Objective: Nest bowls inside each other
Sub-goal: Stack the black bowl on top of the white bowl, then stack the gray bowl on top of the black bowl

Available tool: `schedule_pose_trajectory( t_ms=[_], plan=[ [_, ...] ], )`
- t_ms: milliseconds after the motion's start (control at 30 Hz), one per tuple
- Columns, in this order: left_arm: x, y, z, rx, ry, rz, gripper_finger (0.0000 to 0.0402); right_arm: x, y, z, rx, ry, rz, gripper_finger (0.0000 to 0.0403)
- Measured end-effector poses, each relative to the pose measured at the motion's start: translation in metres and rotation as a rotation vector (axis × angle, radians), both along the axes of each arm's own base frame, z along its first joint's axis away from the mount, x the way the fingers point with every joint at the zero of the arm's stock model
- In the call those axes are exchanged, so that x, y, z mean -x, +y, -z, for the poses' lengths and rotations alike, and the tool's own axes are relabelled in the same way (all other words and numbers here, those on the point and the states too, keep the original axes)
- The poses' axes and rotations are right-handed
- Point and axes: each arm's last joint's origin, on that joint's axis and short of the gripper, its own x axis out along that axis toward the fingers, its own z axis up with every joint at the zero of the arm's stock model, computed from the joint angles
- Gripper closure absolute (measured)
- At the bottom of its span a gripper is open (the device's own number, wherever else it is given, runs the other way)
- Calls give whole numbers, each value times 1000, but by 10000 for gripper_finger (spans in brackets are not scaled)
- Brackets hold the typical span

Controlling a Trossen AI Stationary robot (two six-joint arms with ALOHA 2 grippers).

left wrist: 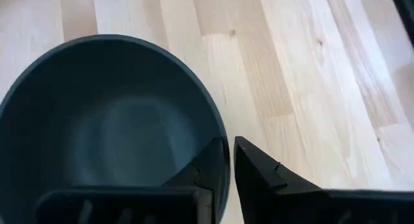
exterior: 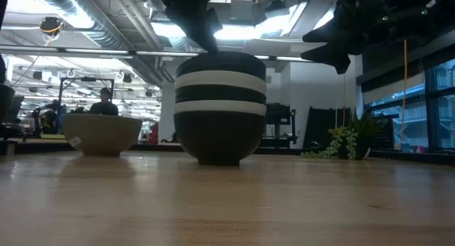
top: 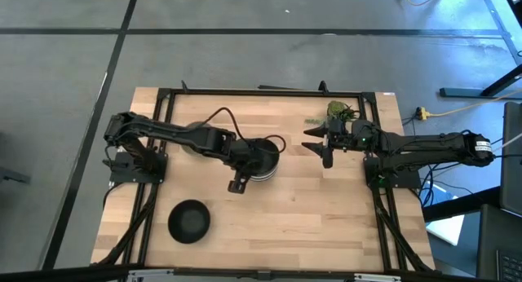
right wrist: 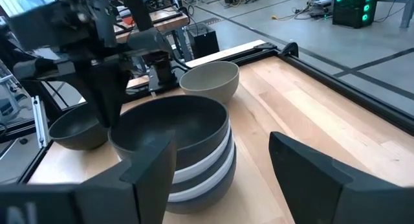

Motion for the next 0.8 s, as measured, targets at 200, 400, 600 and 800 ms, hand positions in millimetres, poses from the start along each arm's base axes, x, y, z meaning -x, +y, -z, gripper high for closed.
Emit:
schedule_pose_trajectory(
  t_ms=[200,400,600,800],
  plan=[
    [1,0,1,-2,14,-1,340,0,0,0,1,3,0,155],
    [2,-3,0,-32,8,-1,277,0,0,0,2,3,0,155],
    [6,-6,-8,-81,-22,-1,222,0,0,0,2,3,-1,155],
    [31,-2,-44,-84,-133,-5,218,0,0,1,1,8,0,155]
  ],
)
